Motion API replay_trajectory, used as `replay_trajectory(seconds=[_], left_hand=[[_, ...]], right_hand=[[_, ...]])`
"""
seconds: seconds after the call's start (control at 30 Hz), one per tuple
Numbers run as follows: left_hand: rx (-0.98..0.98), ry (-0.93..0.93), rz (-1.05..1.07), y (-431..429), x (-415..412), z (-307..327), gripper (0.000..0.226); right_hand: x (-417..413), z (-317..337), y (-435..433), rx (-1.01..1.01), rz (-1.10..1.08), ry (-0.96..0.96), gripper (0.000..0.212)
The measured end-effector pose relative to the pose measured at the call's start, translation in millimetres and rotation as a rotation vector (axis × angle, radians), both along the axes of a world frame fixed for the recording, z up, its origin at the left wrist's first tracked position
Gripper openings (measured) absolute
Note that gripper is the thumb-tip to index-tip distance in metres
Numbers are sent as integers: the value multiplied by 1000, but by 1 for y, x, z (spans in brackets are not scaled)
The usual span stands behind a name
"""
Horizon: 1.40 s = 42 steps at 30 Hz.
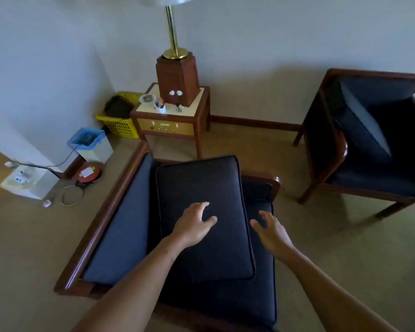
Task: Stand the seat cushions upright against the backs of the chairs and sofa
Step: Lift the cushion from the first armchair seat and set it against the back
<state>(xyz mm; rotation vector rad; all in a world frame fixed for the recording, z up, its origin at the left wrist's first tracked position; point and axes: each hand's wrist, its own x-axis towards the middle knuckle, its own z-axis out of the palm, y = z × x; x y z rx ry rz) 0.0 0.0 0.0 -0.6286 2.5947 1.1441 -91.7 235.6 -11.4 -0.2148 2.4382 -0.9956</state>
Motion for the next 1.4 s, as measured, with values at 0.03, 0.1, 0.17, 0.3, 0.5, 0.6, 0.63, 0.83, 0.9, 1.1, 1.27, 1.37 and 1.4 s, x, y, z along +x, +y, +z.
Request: replay_trajectory(seconds=[0.03, 0.1, 0.17, 0.3, 0.5, 0.6, 0.63, 0.83, 0.9, 1.1, 1.27, 1.37, 1.4], left_hand=[[36, -23, 59, -9, -4, -16, 71], [90, -114, 187, -28, -11, -52, 81], [152, -202, 327, -44, -12, -87, 93], [178, -339, 537, -66, -12, -152, 113], [260, -279, 829, -98, -14, -227, 147], [265, -208, 818, -102, -9, -253, 159], [261, -181, 824, -104, -8, -259, 157], [333, -36, 856, -111, -3, -276, 143], [377, -3, 896, -111, -2, -276, 145], [569, -68, 906, -92, 1, -262, 141], [782, -108, 839, -35, -15, -219, 139], [775, -56, 728, 9, -61, -161, 107], [755, 7, 709, 21, -77, -139, 102]], right_hand=[[-4, -13, -10, 1, -36, -43, 63], [-12, -40, -25, 16, -84, -115, 67], [-19, -67, -40, 38, -110, -192, 73], [-37, -120, -59, 55, -165, -274, 89], [-62, -187, -69, -69, -346, -373, 110], [-64, -211, -66, -141, -369, -402, 99], [-64, -218, -64, -155, -365, -413, 97], [-59, -229, -60, -219, -385, -424, 92], [-52, -221, -56, -215, -379, -402, 97], [-23, -169, -31, -167, -348, -287, 92], [-23, -101, -28, -34, -240, -36, 66], [-21, -65, -49, 144, -79, 160, 60], [-21, -55, -54, 173, -37, 186, 60]])
